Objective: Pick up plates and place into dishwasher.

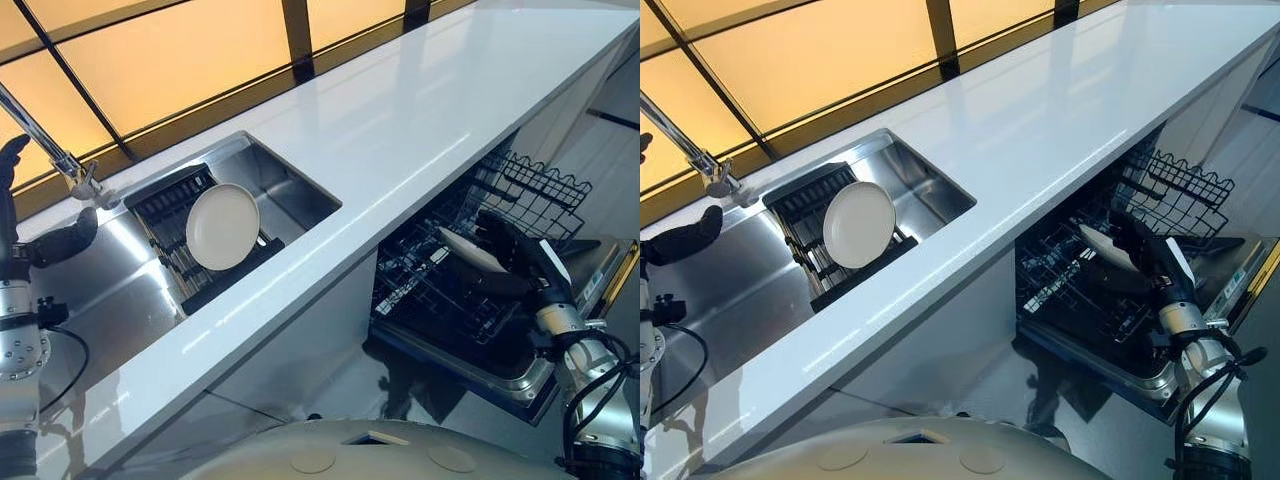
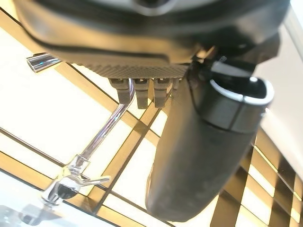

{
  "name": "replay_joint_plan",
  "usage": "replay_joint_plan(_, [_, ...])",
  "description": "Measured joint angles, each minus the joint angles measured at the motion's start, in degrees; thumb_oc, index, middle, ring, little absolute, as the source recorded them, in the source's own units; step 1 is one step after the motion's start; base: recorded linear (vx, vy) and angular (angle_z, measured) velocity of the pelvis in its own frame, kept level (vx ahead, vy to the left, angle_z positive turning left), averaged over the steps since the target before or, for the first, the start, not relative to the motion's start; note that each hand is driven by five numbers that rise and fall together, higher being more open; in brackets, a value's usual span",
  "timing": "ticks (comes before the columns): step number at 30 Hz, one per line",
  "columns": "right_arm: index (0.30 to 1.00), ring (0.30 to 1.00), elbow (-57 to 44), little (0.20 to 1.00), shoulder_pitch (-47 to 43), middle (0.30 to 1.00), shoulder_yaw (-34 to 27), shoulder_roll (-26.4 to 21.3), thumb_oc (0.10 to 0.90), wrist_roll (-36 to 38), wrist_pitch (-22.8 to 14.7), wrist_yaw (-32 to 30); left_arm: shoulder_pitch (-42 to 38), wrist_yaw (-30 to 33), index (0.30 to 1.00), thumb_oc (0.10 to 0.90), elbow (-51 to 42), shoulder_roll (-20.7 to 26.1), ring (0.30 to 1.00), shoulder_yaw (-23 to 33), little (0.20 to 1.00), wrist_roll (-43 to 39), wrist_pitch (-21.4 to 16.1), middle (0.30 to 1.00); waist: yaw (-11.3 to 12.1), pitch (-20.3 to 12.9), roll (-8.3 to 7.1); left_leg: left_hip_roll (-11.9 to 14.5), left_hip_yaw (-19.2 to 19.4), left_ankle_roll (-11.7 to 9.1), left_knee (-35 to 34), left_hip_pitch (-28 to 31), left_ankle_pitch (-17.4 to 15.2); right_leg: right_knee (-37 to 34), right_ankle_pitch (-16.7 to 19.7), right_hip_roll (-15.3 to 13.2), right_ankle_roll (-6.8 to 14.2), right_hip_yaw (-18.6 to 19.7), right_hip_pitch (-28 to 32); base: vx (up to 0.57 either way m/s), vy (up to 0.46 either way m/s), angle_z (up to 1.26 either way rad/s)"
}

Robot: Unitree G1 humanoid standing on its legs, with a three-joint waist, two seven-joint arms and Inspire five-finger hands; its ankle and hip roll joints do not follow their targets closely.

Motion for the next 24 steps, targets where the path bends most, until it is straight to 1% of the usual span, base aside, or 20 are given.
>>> replay_joint_plan(2, [0.9,0.9,0.01,0.9,-0.31,0.9,0.63,0.04,0.8,0.0,-0.27,-1.25,-0.13,0.02,0.9,0.8,0.0,0.39,0.9,-0.01,0.9,0.06,0.14,0.9,-0.03,0.18,-0.25,-0.02,-0.01,-0.01,0.0,-0.02,-0.01,-1.16,0.47,0.17,0.2,-0.06,0.6,-0.07,-0.062,0.01])
replay_joint_plan(7, [0.9,0.9,0.97,0.9,-0.87,0.9,3.94,0.21,0.8,0.04,-2.09,-4.34,-2.65,0.44,0.9,0.8,0.0,3.1,0.9,-0.05,0.9,0.25,1.11,0.9,-0.12,0.71,-0.9,-0.06,0.04,-0.05,-0.03,-0.39,-0.04,-2.25,0.97,0.21,0.22,-0.01,0.82,-0.04,-0.049,0.02])
replay_joint_plan(11, [0.9,0.9,1.59,0.9,-1.04,0.9,4.19,0.21,0.8,0.04,-2.29,-6.16,-4.63,1.14,0.9,0.8,0.0,4.6,0.9,-0.09,0.9,0.19,1.08,0.9,-0.09,0.76,-0.93,-0.16,0.17,-0.04,-0.02,-0.91,-0.04,-2.64,1.36,0.2,0.26,0.05,0.7,-0.01,-0.008,0.01])
replay_joint_plan(16, [0.9,0.9,1.66,0.9,-1.86,0.9,4.2,0.19,0.8,0.03,-2.31,-7.62,-5.06,1.27,0.9,0.8,0.0,4.86,0.9,-0.14,0.9,0.18,1.07,0.9,-0.26,1.18,-1.0,-0.09,0.25,-0.08,-0.03,-1.06,-0.08,-3.9,2.01,0.42,-0.13,0.05,1.13,0.0,0.0,0.0])
replay_joint_plan(19, [0.9,0.9,1.97,0.9,-2.69,0.9,4.19,-0.03,0.8,0.04,-3.23,-8.41,-5.6,1.27,0.9,0.8,0.0,4.91,0.9,-0.31,0.9,0.16,1.07,0.9,-0.12,1.97,-1.26,-0.08,0.2,-0.16,-0.03,-1.06,-0.13,-5.38,2.76,0.61,-0.1,0.0,1.79,0.0,0.0,0.0])
replay_joint_plan(24, [0.9,0.9,2.18,0.9,-4.59,0.9,4.25,-0.03,0.8,0.03,-3.38,-8.55,-5.87,0.99,0.9,0.8,0.01,5.93,0.9,-0.58,0.9,0.16,1.16,0.9,-0.12,2.6,-1.76,-0.15,0.21,-0.15,-0.04,-1.21,-0.14,-5.52,2.92,0.56,-0.22,0.01,1.78,0.05,0.071,0.0])
